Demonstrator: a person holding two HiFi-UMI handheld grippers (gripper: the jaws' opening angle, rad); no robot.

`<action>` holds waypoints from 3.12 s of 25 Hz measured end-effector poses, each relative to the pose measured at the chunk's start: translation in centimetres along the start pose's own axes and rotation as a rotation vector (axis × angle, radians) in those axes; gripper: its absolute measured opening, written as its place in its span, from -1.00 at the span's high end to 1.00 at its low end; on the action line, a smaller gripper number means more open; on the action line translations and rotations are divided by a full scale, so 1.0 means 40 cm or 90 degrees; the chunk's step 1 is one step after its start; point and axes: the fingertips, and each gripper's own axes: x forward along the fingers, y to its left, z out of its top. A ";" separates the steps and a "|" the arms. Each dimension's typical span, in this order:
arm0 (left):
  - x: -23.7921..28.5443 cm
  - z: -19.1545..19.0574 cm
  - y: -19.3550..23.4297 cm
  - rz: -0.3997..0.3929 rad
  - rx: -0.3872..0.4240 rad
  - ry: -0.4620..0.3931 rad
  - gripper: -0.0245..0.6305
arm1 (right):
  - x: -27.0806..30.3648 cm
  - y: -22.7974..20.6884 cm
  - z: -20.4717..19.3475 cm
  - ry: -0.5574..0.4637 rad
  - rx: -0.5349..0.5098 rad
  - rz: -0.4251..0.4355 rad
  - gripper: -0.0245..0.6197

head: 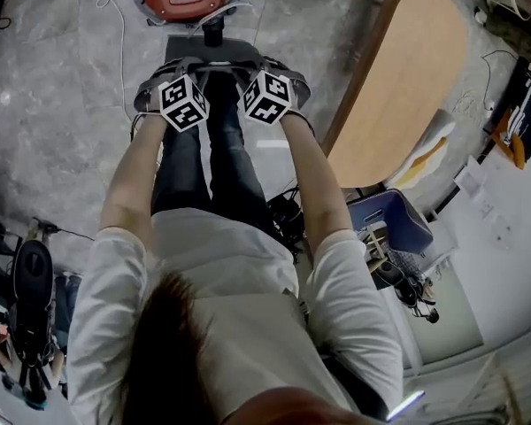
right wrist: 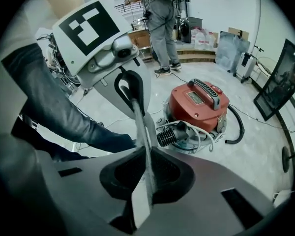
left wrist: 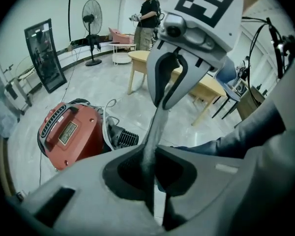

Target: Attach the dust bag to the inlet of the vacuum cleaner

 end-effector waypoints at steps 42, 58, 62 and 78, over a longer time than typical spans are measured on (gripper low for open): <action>0.220 -0.131 0.077 0.141 -0.052 -0.057 0.81 | 0.275 -0.039 -0.084 -0.048 -0.032 -0.149 0.83; 0.216 -0.113 0.110 0.162 -0.076 -0.071 0.81 | 0.264 -0.082 -0.073 -0.055 -0.037 -0.176 0.83; 0.218 -0.094 0.117 0.161 -0.077 -0.070 0.81 | 0.255 -0.102 -0.079 -0.050 -0.036 -0.182 0.82; 0.244 -0.072 0.139 0.140 -0.123 -0.057 0.81 | 0.269 -0.140 -0.104 -0.056 0.057 -0.200 0.80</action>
